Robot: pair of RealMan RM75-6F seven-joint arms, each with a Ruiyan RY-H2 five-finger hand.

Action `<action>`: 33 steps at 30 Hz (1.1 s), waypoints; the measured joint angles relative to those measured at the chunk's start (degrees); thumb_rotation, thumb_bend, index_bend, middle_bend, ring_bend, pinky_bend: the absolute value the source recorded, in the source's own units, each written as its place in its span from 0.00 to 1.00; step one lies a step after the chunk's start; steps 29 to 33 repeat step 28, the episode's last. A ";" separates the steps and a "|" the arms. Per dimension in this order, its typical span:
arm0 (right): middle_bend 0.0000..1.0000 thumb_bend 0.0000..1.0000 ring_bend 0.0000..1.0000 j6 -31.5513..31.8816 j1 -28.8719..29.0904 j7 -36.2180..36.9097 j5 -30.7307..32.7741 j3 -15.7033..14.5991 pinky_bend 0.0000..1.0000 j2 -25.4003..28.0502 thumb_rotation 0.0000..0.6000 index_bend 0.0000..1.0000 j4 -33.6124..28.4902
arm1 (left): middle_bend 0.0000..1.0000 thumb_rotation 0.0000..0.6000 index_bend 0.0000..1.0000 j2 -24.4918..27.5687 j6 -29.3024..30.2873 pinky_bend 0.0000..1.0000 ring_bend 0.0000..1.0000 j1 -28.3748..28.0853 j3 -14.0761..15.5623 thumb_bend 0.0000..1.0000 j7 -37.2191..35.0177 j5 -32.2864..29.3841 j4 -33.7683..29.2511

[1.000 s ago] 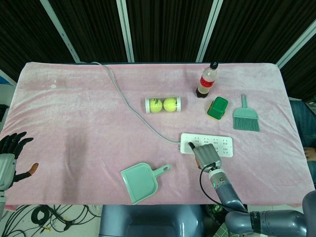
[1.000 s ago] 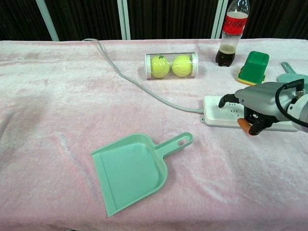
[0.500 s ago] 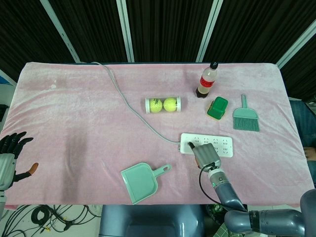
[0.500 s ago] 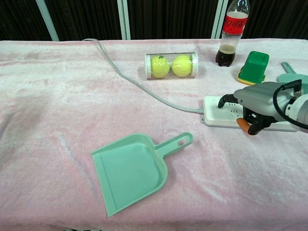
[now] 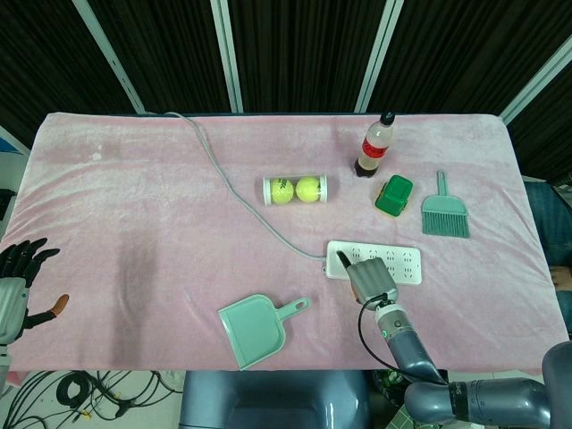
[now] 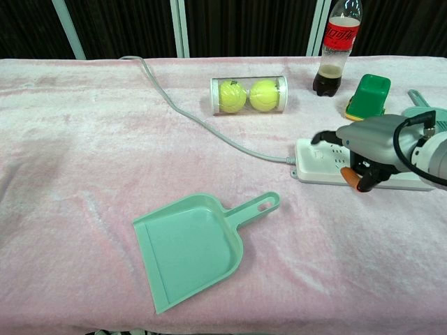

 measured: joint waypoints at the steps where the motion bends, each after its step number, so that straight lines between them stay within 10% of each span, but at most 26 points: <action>1: 0.92 0.58 1.00 0.55 -0.23 0.57 -0.91 0.19 1.00 0.09 1.00 0.06 -0.16 | 0.08 1.00 0.19 0.00 0.01 0.00 0.02 0.01 0.00 0.26 -0.04 0.01 0.01; 5: 0.73 0.47 0.92 3.66 -1.84 3.79 -5.71 0.89 0.89 1.14 1.00 0.05 -1.50 | 0.08 1.00 0.19 -0.03 0.03 0.00 0.02 0.01 0.04 0.26 -0.01 0.09 0.09; 10: 0.30 0.22 0.51 7.83 -4.88 6.78 -10.55 0.75 0.51 5.96 1.00 0.05 -6.81 | 0.08 1.00 0.19 -0.12 0.13 0.00 0.02 0.03 0.10 0.26 0.23 0.24 0.02; 15: 0.09 0.13 0.31 12.80 -9.77 10.05 -18.38 -2.03 0.27 13.53 1.00 0.05 -11.47 | 0.08 1.00 0.19 -0.18 0.27 0.00 0.02 0.10 0.01 0.26 0.12 0.11 -0.11; 24: 0.05 0.12 0.26 26.34 -24.13 27.09 -37.98 -10.31 0.23 18.10 1.00 0.05 -5.09 | 0.08 1.00 0.19 -0.46 1.15 0.00 0.02 0.22 -0.04 0.26 0.25 0.87 -0.19; 33: 0.05 0.12 0.24 29.05 -28.62 32.14 -39.73 -11.97 0.22 17.01 1.00 0.05 3.91 | 0.08 1.00 0.19 -0.70 2.34 0.00 0.02 0.51 0.22 0.26 0.18 2.38 0.07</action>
